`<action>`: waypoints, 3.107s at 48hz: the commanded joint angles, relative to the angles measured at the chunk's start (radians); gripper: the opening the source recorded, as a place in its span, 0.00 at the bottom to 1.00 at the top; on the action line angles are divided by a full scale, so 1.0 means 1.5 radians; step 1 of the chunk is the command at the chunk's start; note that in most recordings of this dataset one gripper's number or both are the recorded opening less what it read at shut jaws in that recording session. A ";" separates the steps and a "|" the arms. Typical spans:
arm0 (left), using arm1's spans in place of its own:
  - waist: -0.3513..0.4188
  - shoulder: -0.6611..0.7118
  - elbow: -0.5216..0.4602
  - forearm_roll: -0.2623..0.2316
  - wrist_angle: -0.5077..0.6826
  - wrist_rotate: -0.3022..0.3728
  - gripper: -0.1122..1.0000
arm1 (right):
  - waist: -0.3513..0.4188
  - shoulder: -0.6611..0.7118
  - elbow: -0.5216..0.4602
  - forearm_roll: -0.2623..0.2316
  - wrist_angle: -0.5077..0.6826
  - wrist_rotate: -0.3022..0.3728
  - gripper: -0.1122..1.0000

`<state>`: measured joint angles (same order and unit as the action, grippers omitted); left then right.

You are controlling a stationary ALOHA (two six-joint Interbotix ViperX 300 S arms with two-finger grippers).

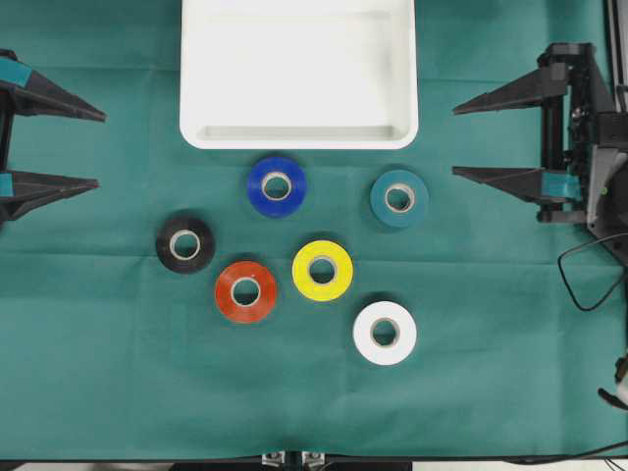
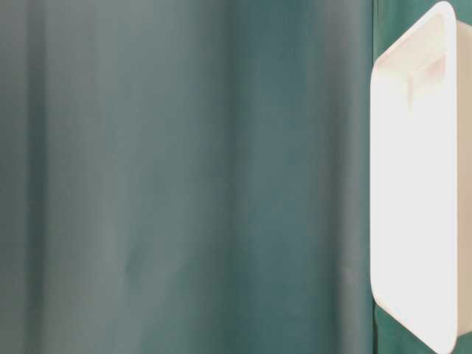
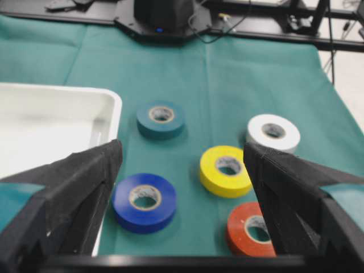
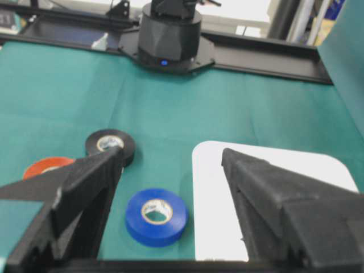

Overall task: Put the tape alternately from left to right into the white case.
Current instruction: 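Move both grippers inward from rest toward the tape rolls, then move the right gripper over the yellow tape roll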

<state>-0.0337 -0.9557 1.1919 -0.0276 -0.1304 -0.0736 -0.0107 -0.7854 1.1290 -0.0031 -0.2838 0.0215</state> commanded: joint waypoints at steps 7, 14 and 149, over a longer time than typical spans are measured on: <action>-0.002 0.044 -0.021 -0.001 0.007 -0.009 0.79 | -0.006 0.039 -0.034 0.003 -0.002 0.008 0.82; -0.001 0.097 -0.043 -0.001 0.029 -0.009 0.79 | -0.010 0.069 -0.051 0.003 0.016 0.034 0.82; -0.001 0.374 -0.155 -0.001 0.209 -0.062 0.79 | 0.064 0.315 -0.193 0.000 0.301 0.104 0.82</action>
<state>-0.0337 -0.3866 0.9833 -0.0261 0.1871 -0.1672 0.0675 -0.3099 0.8682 -0.0031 0.1733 0.1718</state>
